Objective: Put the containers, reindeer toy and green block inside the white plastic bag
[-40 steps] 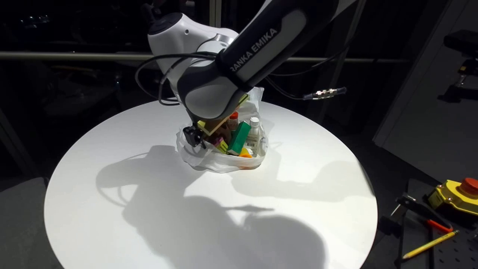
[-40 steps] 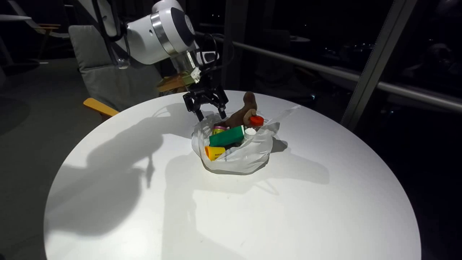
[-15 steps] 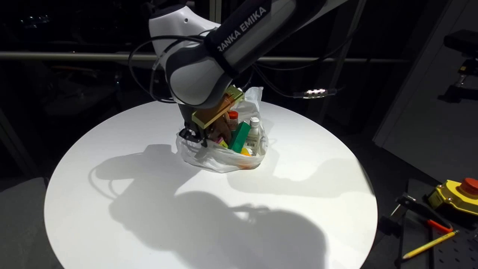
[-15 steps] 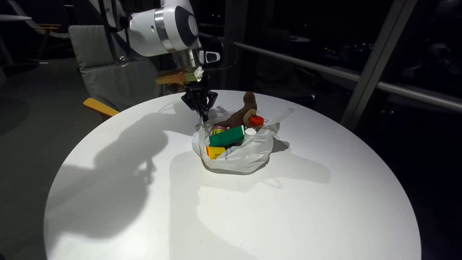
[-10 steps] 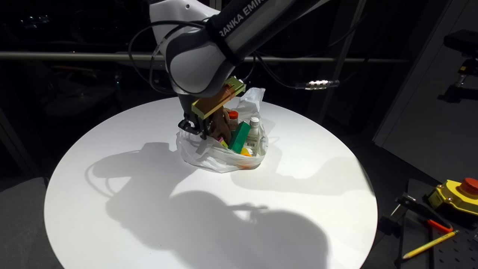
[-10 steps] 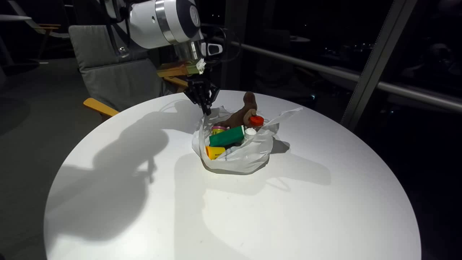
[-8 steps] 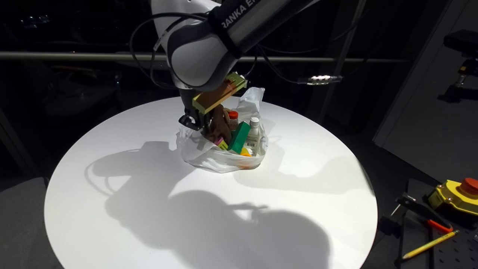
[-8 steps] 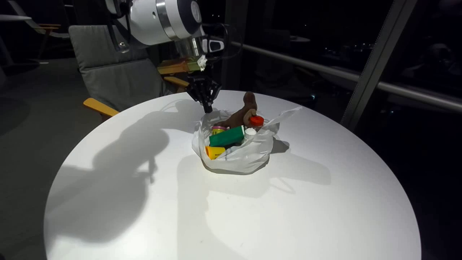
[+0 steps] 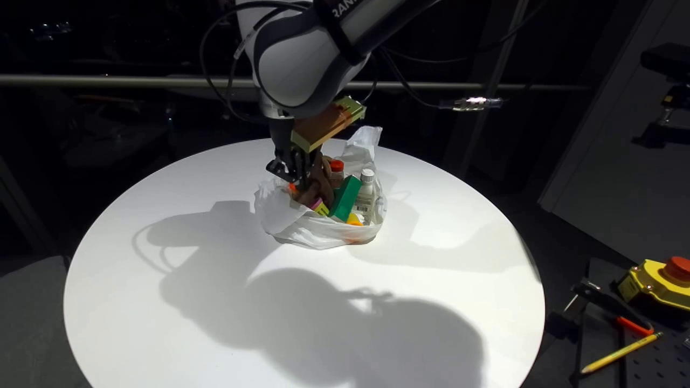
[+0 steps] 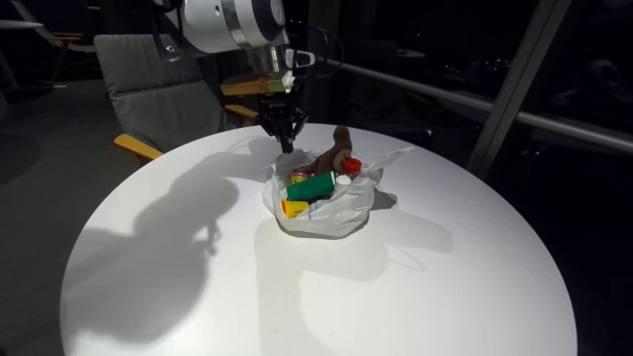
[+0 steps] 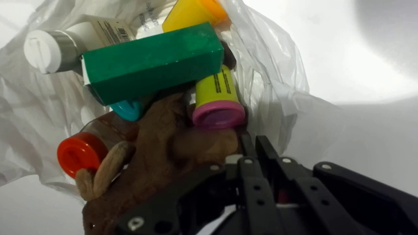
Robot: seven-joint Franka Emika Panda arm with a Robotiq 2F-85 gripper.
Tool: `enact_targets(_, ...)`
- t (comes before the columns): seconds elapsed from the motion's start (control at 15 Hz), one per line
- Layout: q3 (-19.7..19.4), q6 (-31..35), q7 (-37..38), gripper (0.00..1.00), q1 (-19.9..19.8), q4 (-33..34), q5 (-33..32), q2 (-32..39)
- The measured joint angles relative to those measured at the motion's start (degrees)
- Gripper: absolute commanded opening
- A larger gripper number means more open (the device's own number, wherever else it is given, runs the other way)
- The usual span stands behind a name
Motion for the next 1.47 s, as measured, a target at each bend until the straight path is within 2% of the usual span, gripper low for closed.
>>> enact_targets(0.33,2.2,0.0,-4.18,0.81,-1.18,-0.3,2.13,-0.22)
enact_targets(0.53,2.92,-0.05,-4.98,0.99,-1.12,-0.63,2.34,-0.09)
enact_targets(1.0,3.01,-0.03,-5.64,1.0,-1.03,-0.72,2.35,1.98)
enact_targets(1.07,3.01,-0.03,-5.8,0.93,-1.04,-0.62,2.41,2.26)
enact_targets(1.13,3.01,-0.03,-5.96,0.75,-1.08,-0.44,2.5,2.53)
enact_targets(1.47,3.01,-0.03,-6.46,0.35,-1.27,0.42,2.83,3.32)
